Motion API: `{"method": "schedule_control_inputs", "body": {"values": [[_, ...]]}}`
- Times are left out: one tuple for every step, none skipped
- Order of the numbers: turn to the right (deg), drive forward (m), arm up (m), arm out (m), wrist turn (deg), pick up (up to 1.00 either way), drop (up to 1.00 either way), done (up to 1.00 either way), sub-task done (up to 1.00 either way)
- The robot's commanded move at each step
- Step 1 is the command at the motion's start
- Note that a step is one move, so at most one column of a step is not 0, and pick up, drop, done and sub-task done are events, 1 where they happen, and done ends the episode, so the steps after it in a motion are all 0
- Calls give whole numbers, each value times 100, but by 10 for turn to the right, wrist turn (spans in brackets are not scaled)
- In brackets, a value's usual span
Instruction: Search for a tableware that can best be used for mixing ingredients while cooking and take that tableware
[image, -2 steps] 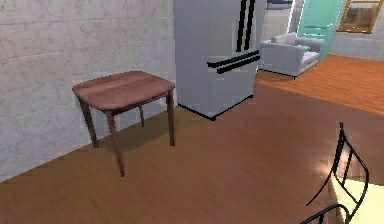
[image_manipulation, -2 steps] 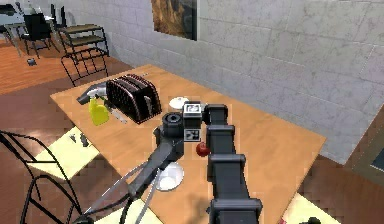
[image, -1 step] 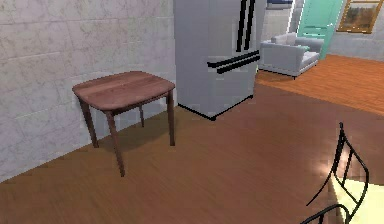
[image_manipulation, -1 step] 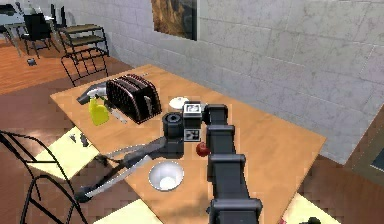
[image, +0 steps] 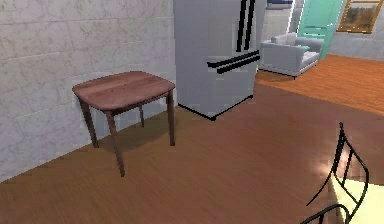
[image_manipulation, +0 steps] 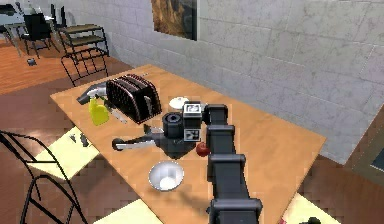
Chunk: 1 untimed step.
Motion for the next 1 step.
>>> {"method": "schedule_control_inputs", "body": {"values": [[0,0,0,0,270,0,0,0,0]]}}
